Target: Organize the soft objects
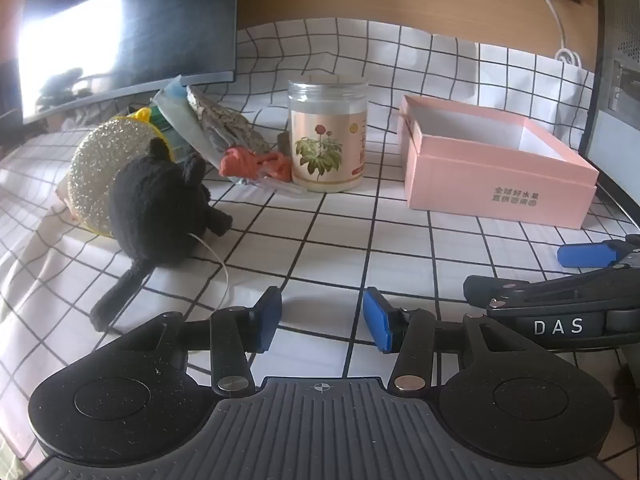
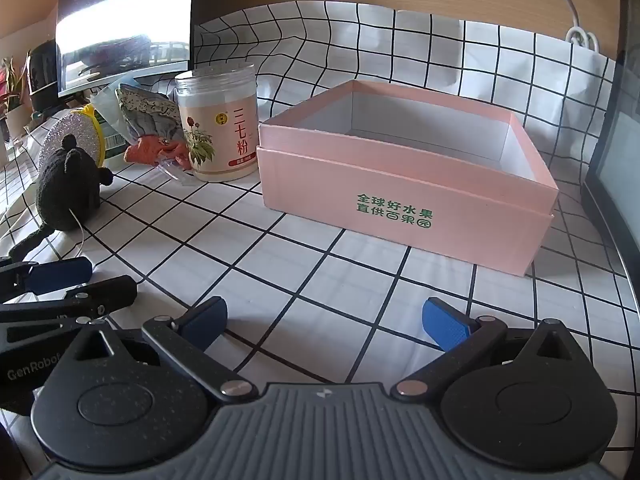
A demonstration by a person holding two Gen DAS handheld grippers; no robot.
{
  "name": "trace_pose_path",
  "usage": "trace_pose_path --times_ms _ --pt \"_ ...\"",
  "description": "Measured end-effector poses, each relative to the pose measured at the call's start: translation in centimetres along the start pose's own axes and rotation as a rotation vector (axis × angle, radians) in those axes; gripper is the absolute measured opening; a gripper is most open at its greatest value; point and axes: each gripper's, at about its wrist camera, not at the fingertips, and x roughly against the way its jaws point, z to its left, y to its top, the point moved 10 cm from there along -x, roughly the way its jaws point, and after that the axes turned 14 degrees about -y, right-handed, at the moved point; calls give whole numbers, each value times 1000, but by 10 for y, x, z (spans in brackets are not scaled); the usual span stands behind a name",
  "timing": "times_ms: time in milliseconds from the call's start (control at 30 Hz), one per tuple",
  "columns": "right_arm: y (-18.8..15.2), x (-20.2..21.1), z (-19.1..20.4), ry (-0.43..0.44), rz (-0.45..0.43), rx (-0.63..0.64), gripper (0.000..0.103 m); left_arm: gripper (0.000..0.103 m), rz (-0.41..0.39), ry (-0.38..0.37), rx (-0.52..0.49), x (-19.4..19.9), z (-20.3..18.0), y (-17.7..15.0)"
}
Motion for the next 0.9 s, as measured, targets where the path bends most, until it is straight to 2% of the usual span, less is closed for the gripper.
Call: trace_pose_path --times_ms 900 --pt "0 0 0 -1 0 2 103 51 0 -2 3 0 0 0"
